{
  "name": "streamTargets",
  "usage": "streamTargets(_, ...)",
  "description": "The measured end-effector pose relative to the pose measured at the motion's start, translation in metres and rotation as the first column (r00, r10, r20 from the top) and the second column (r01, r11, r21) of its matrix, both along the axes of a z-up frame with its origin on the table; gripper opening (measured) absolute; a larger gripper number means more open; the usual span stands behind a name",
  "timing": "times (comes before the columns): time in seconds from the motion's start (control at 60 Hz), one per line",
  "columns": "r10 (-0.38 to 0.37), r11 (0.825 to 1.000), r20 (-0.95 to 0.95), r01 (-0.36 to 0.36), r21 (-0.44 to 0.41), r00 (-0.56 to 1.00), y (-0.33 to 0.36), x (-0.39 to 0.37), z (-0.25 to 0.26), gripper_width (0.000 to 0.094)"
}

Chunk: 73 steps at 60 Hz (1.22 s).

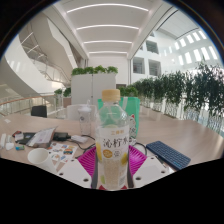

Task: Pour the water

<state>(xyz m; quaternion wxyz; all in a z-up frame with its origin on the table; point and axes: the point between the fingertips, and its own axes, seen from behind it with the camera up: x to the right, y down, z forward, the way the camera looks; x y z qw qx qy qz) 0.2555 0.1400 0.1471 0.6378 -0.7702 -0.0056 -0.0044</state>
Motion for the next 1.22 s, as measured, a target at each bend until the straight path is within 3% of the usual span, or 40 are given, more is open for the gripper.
streamTargets(0.133,0.063,0.996,-0.090,-0.068,-0.060,0.994,-0.001,-0.007,-0.064,0.0446)
streamTargets(0.15,0.069,0.996,-0.087,-0.074,-0.057,0.994,-0.006,-0.009,-0.061,0.0453)
streamTargets(0.167,0.076,0.997,-0.078,-0.076,0.011,0.994,-0.008,-0.009,-0.053,0.0446)
streamTargets(0.217,0.084,0.996,-0.041,-0.082,0.044,0.996,-0.008,-0.009,-0.055,0.0447)
streamTargets(0.417,0.105,0.993,-0.033,-0.103,0.064,0.994,-0.002,-0.008,-0.056,0.0471)
streamTargets(0.483,0.108,0.994,-0.036,-0.106,0.037,0.994,-0.003,-0.007,-0.057,0.0537)
streamTargets(0.533,0.107,0.993,-0.024,-0.108,-0.045,0.994,-0.011,-0.006,-0.066,0.0585)
streamTargets(0.583,0.115,0.986,-0.019,-0.116,-0.121,0.993,-0.017,-0.003,-0.082,0.0712)
streamTargets(0.65,0.136,0.977,-0.038,-0.140,-0.160,0.990,-0.047,-0.013,-0.075,0.0854)
streamTargets(0.867,0.027,0.975,-0.055,-0.039,-0.218,0.998,-0.134,-0.011,-0.043,0.0845)
streamTargets(1.1,-0.030,0.988,0.048,0.037,-0.152,0.998,-0.239,-0.048,0.043,0.0841)
streamTargets(1.217,-0.040,0.985,0.001,0.039,-0.166,0.999,-0.282,-0.075,0.078,0.0839)
